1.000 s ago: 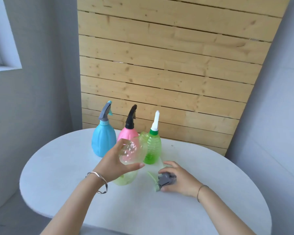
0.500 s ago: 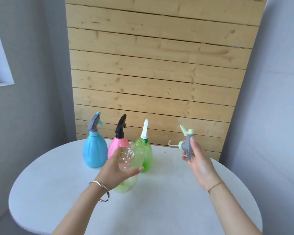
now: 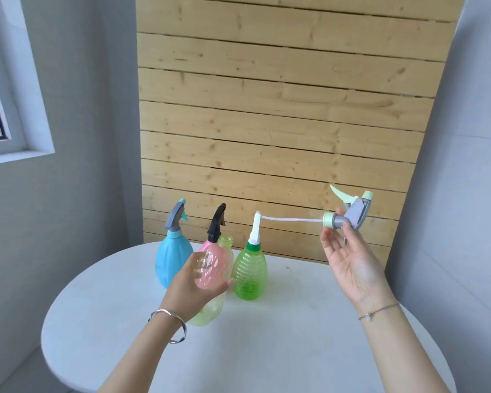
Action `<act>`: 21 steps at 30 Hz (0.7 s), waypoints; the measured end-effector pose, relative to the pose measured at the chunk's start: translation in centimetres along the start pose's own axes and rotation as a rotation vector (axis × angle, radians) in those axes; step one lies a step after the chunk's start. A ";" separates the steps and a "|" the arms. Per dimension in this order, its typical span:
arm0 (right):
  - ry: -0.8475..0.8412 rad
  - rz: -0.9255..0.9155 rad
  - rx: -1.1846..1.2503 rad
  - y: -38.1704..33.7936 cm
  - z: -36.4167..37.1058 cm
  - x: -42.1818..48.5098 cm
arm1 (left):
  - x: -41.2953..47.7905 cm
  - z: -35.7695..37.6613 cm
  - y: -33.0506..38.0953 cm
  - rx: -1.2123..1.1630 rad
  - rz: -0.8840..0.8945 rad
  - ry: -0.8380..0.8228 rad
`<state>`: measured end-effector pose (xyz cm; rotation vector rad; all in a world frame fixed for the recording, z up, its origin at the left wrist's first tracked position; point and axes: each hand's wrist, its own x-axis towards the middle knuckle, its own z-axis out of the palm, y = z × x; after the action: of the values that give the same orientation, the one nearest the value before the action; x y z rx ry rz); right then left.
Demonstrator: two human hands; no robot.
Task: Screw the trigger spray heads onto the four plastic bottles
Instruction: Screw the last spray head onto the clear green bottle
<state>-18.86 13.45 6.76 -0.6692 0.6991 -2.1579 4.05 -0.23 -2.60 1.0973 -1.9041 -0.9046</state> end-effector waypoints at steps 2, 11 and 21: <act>0.019 -0.054 0.007 -0.1 0.1 0.1 | 0.0 0.0 -0.1 0.004 -0.003 -0.008; 0.071 0.004 -0.225 -0.2 0.2 -0.2 | 0.0 -0.2 0.1 -0.006 -0.005 -0.010; 0.136 0.085 -0.454 0.8 -0.7 0.1 | 0.0 -0.5 0.0 0.030 0.026 0.020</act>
<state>-19.00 13.12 5.75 -0.7103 1.2903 -1.9929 4.44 -0.29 -2.36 1.0934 -1.9164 -0.8500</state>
